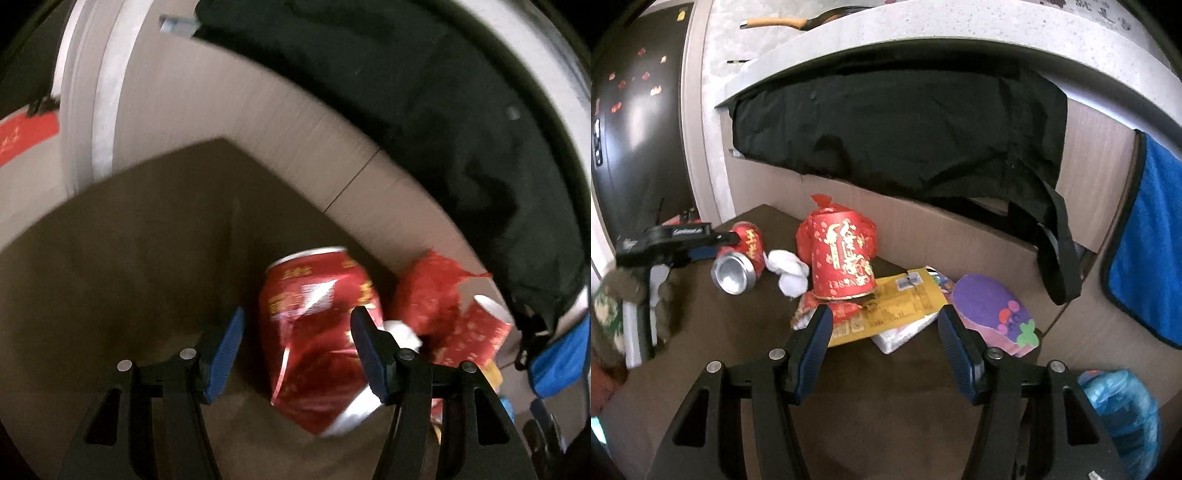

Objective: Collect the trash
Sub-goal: 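Grasp the red Wanglaoji can with the left gripper while the right grasps the white plastic bag, then carry the can and white bag over the blue-lined bin with both grippers, then open both grippers to drop the can and white bag into the bin, then move both open grippers back over the table toward the red cup, then grasp the red paper cup with the left gripper while the right grasps the red snack wrappers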

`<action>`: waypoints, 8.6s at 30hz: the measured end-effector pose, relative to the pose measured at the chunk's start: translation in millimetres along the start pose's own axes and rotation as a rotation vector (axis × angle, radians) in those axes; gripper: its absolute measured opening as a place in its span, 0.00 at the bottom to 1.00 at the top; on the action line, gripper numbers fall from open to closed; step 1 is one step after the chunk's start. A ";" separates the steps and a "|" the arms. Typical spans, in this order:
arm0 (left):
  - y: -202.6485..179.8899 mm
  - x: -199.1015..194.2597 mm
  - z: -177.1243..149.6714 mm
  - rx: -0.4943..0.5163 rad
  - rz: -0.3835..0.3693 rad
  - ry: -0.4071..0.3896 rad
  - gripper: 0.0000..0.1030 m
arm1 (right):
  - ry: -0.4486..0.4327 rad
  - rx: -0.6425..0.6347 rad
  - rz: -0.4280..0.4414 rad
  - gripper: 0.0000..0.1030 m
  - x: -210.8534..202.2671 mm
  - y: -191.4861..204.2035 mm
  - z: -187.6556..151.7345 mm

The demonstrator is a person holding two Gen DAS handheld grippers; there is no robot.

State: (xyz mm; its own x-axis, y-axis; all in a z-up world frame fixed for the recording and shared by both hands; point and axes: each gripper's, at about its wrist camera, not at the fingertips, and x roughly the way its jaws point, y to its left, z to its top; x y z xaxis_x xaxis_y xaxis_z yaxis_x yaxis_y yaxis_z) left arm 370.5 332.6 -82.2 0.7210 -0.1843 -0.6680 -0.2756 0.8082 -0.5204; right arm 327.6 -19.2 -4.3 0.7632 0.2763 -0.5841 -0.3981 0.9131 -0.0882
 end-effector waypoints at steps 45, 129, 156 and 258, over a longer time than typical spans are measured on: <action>32.6 -116.3 -52.7 0.086 0.077 -0.301 0.41 | 0.182 -0.113 0.068 0.48 161.2 131.1 63.5; -403.6 -14.5 -298.5 0.760 -0.239 -0.008 0.41 | -0.046 0.444 -0.160 0.20 -143.2 -277.1 -144.9; -410.4 11.7 -302.9 0.758 -0.247 0.051 0.41 | 0.009 0.464 -0.157 0.22 -125.7 -284.0 -162.7; -20.6 -88.7 -52.6 0.175 0.050 -0.279 0.56 | 0.322 0.093 0.124 0.49 157.8 76.7 34.7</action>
State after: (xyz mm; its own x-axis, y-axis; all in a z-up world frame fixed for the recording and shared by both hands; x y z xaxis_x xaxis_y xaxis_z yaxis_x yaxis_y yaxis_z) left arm 278.8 302.8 -40.2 0.8623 -0.0018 -0.5063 -0.2185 0.9008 -0.3753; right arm 435.1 104.8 -75.3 0.5064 0.2916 -0.8115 -0.4187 0.9059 0.0643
